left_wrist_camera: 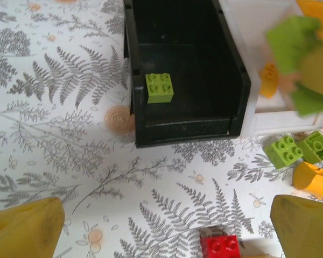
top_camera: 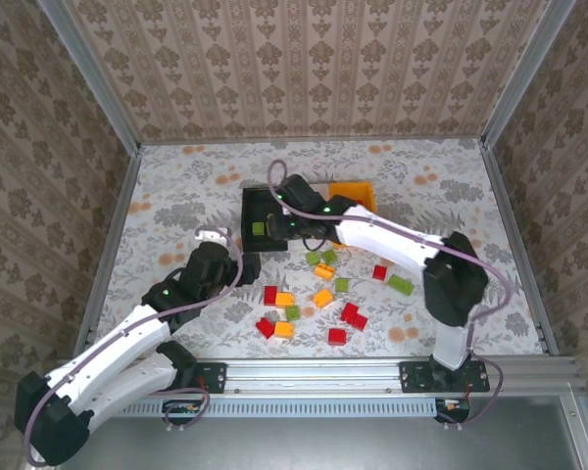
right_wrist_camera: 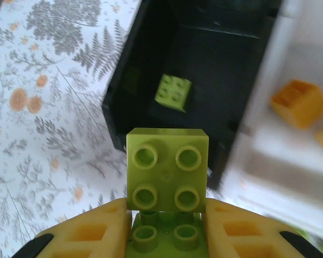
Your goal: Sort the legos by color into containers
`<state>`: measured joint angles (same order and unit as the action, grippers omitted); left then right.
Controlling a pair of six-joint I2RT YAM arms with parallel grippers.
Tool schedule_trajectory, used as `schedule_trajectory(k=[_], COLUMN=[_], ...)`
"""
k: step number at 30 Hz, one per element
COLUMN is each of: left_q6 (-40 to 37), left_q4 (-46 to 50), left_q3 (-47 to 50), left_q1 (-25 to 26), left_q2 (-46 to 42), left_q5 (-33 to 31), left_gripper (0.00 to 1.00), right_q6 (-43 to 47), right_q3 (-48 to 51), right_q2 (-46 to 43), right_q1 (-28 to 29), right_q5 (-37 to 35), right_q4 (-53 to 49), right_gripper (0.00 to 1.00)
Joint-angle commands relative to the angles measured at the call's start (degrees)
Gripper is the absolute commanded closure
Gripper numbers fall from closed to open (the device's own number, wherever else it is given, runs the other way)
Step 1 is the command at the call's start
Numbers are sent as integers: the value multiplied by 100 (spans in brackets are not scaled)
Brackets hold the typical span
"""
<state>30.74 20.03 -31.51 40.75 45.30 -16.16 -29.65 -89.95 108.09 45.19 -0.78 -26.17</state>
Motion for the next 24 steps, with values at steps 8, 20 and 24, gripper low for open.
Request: schedule_trajectory(k=[8,20,24], left_q6=[339,210,194], left_q4=[774,484,293], left_q3=[140,41,19], left_q1=[-118,-134,-130], left_q2=[-751,-573,-423], left_q5=[3,177,245], left_gripper=[0,0,0], right_q6=[200,137,-38], right_q3=[-2149,-1676,-561], right_q2=[1843,866,-141], right_q1=[-14,-10,-10], right_q5=[-108,-449,-578], right_q4=[-408,-278,31], right_gripper=[63,32,31])
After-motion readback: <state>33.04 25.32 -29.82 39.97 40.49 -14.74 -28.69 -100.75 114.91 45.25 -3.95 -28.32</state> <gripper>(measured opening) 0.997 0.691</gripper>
